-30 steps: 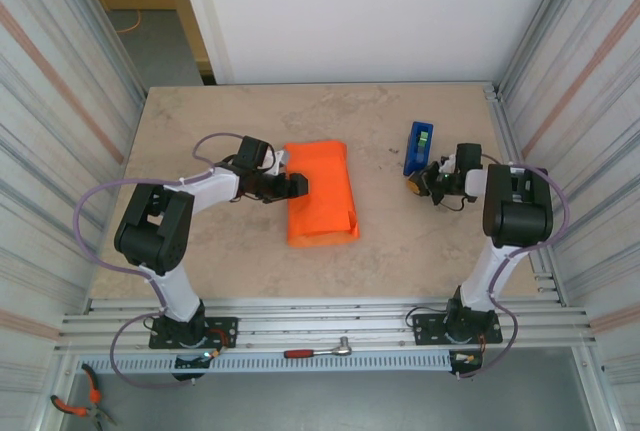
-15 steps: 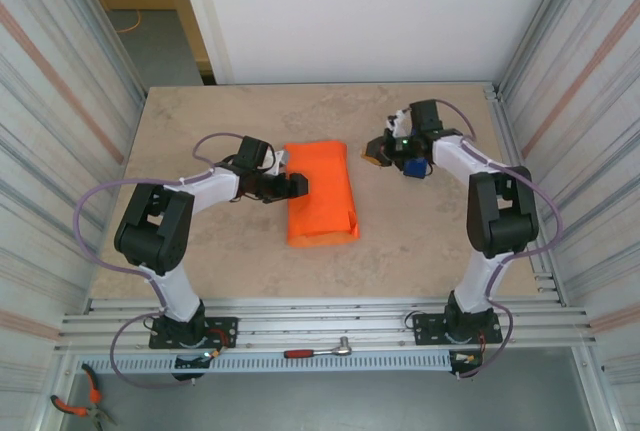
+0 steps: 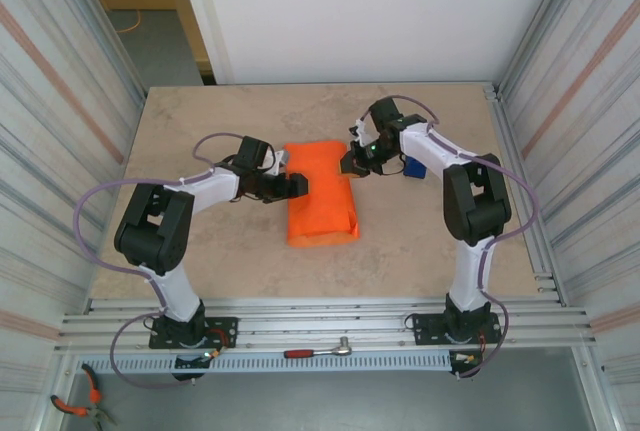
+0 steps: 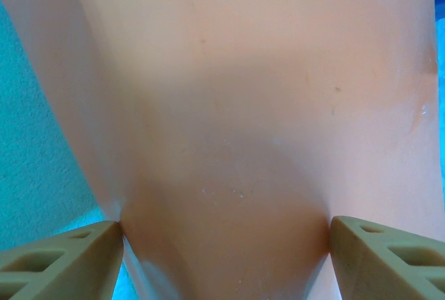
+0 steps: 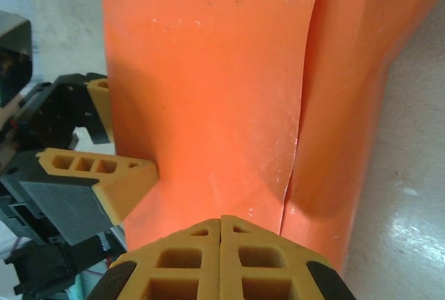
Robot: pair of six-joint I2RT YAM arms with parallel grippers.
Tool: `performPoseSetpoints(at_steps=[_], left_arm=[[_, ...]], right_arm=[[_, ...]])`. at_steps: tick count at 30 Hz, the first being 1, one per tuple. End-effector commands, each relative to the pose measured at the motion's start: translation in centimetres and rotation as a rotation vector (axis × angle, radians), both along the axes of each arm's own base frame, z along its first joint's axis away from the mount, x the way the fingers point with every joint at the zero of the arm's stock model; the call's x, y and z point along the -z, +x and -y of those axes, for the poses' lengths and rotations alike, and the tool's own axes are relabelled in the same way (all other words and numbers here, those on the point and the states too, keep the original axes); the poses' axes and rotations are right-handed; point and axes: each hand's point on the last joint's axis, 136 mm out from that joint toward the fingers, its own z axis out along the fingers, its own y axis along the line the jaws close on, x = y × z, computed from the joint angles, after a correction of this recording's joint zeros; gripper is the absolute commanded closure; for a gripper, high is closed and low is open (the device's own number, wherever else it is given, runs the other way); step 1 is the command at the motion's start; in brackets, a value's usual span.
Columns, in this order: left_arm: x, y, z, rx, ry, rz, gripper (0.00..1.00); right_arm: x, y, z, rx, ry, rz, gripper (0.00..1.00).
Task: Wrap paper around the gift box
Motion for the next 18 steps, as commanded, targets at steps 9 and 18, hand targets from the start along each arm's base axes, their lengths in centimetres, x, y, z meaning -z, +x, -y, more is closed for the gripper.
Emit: performPoseSetpoints(at_steps=[9,18], left_arm=[[8.1,-4.5,-4.7,-0.04,0.287,-0.202,0.23],[8.2,-4.5,-4.8,-0.041,0.291,-0.204,0.23]], right_arm=[[1.0,-0.2,0.8,-0.062,-0.094,0.0,1.0],[3.7,-0.3,1.3,-0.082,-0.18,-0.023,1.0]])
